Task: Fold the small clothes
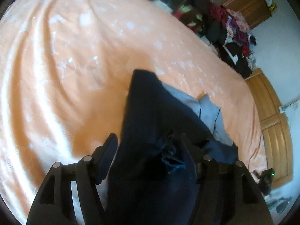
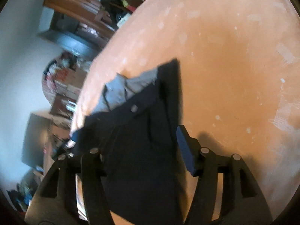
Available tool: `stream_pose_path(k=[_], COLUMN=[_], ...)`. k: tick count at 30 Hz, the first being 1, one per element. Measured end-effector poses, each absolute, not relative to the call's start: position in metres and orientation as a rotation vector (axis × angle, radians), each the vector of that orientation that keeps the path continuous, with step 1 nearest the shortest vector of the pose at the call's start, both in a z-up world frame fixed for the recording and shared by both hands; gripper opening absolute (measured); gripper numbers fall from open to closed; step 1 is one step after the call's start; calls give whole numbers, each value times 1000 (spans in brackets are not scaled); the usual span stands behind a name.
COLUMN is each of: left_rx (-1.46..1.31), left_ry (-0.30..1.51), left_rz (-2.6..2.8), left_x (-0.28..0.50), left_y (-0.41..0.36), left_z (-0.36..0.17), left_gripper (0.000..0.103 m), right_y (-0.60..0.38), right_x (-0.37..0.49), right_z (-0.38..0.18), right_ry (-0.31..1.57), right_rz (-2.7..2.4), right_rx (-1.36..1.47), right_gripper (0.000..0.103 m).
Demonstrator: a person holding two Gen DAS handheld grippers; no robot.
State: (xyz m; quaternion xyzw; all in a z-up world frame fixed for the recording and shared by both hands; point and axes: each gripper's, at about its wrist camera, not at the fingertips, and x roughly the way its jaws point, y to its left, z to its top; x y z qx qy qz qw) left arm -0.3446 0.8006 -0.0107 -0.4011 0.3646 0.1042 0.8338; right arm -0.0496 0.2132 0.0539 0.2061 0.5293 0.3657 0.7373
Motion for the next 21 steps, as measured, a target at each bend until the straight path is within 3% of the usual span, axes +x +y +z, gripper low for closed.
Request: stream_pose_path(k=[5,8,15,17,21], left_rx=[-741,-690,-653,-635,-429], left_ry=[668,611,721,719,803], left_rz=[277,330,80,8,-26], left_x=[-370,-391,-367,-369,-370], left_y=[800,807,810,810,799], left_z=[24,49,46,48,50], left_gripper=[70,82,82,83,83], right_y=[230,240,261,268,270], right_x=[-48,-47,-35,-36,-35], right_z=[47,43,53,55,53], right_ry=[1161,1155,1121,1120,1133], right_rz=[819,830,847,869,884], right_rx=[343,268,207,170,142], right_gripper=[60,62,68,76,77])
